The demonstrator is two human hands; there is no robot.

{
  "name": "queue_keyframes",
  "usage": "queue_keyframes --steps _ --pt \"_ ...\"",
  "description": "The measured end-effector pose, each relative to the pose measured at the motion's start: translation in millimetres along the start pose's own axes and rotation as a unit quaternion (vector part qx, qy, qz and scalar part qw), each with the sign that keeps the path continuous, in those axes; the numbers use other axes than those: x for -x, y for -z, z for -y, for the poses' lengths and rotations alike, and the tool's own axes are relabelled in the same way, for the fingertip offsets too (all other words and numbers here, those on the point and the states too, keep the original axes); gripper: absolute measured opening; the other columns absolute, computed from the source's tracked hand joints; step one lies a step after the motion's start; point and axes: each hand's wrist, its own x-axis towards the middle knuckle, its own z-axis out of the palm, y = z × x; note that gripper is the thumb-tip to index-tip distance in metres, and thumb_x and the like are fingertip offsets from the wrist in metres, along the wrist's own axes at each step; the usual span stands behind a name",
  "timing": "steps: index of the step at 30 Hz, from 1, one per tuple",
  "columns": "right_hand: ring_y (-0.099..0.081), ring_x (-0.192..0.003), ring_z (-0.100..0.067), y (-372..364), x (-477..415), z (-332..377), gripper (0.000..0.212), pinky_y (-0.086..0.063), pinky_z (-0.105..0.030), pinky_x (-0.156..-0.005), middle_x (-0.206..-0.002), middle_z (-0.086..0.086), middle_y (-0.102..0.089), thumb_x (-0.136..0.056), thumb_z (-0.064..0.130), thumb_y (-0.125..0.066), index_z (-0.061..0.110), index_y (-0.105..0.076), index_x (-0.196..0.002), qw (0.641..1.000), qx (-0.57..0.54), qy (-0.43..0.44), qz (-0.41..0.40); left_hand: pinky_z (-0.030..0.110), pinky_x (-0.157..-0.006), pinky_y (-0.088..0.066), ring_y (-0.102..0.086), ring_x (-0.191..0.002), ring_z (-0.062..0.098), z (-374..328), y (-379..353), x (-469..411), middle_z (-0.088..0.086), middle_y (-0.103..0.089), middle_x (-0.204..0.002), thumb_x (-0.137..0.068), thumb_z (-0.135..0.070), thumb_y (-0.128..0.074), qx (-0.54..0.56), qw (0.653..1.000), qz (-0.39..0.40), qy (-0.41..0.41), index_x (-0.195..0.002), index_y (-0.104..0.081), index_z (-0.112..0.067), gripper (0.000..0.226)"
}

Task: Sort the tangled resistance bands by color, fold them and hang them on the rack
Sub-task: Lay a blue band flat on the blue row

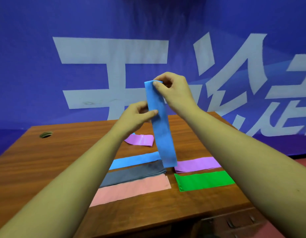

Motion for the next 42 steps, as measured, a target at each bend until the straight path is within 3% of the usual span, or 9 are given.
queue_keyframes --steps 2,7,17,20,22,25,30,37,42 --pt "-0.060 -0.074 -0.009 5.1 3.6 2.6 0.009 -0.052 -0.034 -0.073 -0.079 0.004 -0.068 -0.086 0.015 -0.063 0.011 -0.071 -0.088 1.000 0.002 -0.012 0.001 0.018 -0.067 -0.052 -0.068 -0.082 0.003 4.5 -7.8 11.5 -0.009 -0.073 -0.092 -0.092 -0.011 -0.064 0.019 0.999 0.014 0.027 -0.113 -0.066 -0.013 0.021" --pt "-0.059 -0.073 -0.011 14.9 15.5 0.7 0.014 -0.054 -0.037 -0.070 -0.084 -0.002 -0.068 -0.089 0.019 -0.061 0.009 -0.070 -0.092 0.997 -0.007 -0.072 -0.009 0.042 -0.089 -0.054 -0.068 -0.091 0.022 23.8 -14.7 40.3 0.007 -0.073 -0.098 -0.083 -0.028 -0.071 0.056 0.989 0.079 0.115 -0.105 -0.067 -0.009 0.029" --pt "-0.055 -0.064 -0.014 30.0 33.2 -14.2 0.016 -0.048 -0.027 -0.058 -0.076 -0.002 -0.061 -0.092 0.015 -0.056 0.005 -0.068 -0.094 0.981 -0.038 -0.182 -0.050 0.030 -0.078 -0.049 -0.060 -0.078 0.010 57.0 8.0 97.9 -0.006 -0.068 -0.083 -0.077 -0.045 -0.073 0.006 0.970 0.122 0.213 -0.092 -0.071 -0.019 0.030" --pt "-0.055 -0.061 -0.013 31.6 40.6 -22.8 0.017 -0.050 -0.028 -0.056 -0.075 -0.003 -0.061 -0.091 0.012 -0.054 0.003 -0.067 -0.092 0.976 -0.037 -0.205 -0.067 0.023 -0.072 -0.045 -0.059 -0.074 0.007 62.1 17.9 112.0 -0.007 -0.068 -0.084 -0.083 -0.043 -0.070 -0.025 0.965 0.116 0.232 -0.099 -0.070 -0.010 0.036" --pt "-0.057 -0.062 -0.014 32.3 45.0 -28.2 0.017 -0.052 -0.030 -0.059 -0.079 -0.007 -0.064 -0.091 0.012 -0.053 0.004 -0.068 -0.093 0.971 -0.029 -0.224 -0.076 0.028 -0.077 -0.049 -0.061 -0.078 0.009 67.5 28.3 120.3 -0.003 -0.069 -0.088 -0.085 -0.040 -0.068 -0.017 0.965 0.109 0.240 -0.101 -0.069 -0.006 0.037" --pt "-0.058 -0.058 -0.013 31.0 52.9 -37.0 0.017 -0.054 -0.032 -0.062 -0.082 -0.011 -0.066 -0.093 0.010 -0.053 0.004 -0.068 -0.096 0.962 -0.037 -0.260 -0.069 0.037 -0.087 -0.052 -0.066 -0.085 0.016 74.9 46.2 130.4 0.005 -0.072 -0.096 -0.094 -0.024 -0.062 0.011 0.964 0.084 0.253 -0.108 -0.067 -0.007 0.023" --pt "-0.060 -0.054 -0.016 19.9 69.1 -53.8 0.008 -0.051 -0.027 -0.051 -0.077 -0.015 -0.064 -0.091 0.003 -0.057 0.002 -0.065 -0.092 0.943 -0.059 -0.325 -0.044 0.023 -0.063 -0.052 -0.064 -0.074 0.013 83.7 70.6 139.1 0.004 -0.073 -0.086 -0.087 -0.017 -0.070 0.041 0.960 -0.025 0.277 -0.101 -0.072 -0.010 0.016" --pt "-0.056 -0.044 -0.016 -19.4 94.0 -83.2 0.007 -0.044 -0.022 -0.041 -0.062 -0.014 -0.059 -0.090 0.000 -0.056 0.005 -0.058 -0.085 0.896 -0.044 -0.440 0.034 0.026 -0.058 -0.053 -0.066 -0.075 0.020 121.2 116.6 145.6 0.013 -0.072 -0.090 -0.089 -0.001 -0.063 0.121 0.909 -0.189 0.350 -0.103 -0.071 -0.005 0.016" --pt "-0.046 -0.054 -0.020 -53.0 113.2 -115.0 0.018 -0.036 -0.028 -0.051 -0.060 -0.011 -0.050 -0.076 -0.002 -0.063 0.008 -0.056 -0.063 0.898 0.021 -0.433 0.078 0.027 -0.065 -0.048 -0.061 -0.080 0.018 136.5 130.7 151.7 0.006 -0.065 -0.093 -0.089 -0.005 -0.065 -0.006 0.906 -0.230 0.354 -0.105 -0.066 -0.011 0.018"
